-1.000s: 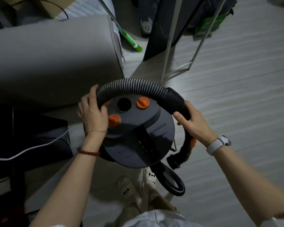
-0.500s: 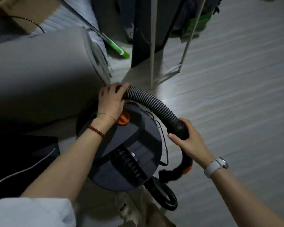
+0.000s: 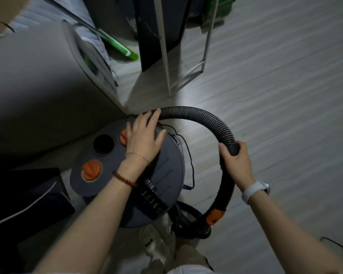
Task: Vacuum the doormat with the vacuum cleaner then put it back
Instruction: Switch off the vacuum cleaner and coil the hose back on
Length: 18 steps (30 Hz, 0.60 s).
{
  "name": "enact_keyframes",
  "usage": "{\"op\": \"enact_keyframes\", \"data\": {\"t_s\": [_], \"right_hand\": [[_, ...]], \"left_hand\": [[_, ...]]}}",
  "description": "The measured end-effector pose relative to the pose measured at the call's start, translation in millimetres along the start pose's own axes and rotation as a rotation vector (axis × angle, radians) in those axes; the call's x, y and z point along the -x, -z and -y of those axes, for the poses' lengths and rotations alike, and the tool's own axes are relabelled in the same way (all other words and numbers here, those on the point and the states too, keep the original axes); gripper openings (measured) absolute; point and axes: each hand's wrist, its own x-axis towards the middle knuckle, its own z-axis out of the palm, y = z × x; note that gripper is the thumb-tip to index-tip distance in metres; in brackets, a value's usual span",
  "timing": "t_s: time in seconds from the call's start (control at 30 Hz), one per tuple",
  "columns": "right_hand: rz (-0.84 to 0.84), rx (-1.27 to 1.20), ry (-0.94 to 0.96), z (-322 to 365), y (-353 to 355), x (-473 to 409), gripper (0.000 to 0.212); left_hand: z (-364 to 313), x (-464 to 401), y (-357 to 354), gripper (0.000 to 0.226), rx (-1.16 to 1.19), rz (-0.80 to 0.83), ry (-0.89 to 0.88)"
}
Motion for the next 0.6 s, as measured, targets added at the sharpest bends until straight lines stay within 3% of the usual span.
{"op": "enact_keyframes", "data": {"t_s": [0.3,0.43,0.6], "right_hand": [[0.102,-0.044,-0.091,-21,-19,37,0.055],[0.154,-0.167,-0.145,-42,-40,82,0.046],[0.172,-0.278,-0.167,-62,-81,123,0.06]], "left_hand": [[6,113,-31,0.049,-0.063,-0.083,-0.063],[27,147,-34,0.047,-0.08,-0.105,-0.112],[49,195,-37,0.045,-0.024,-0.195,-0.151]]}}
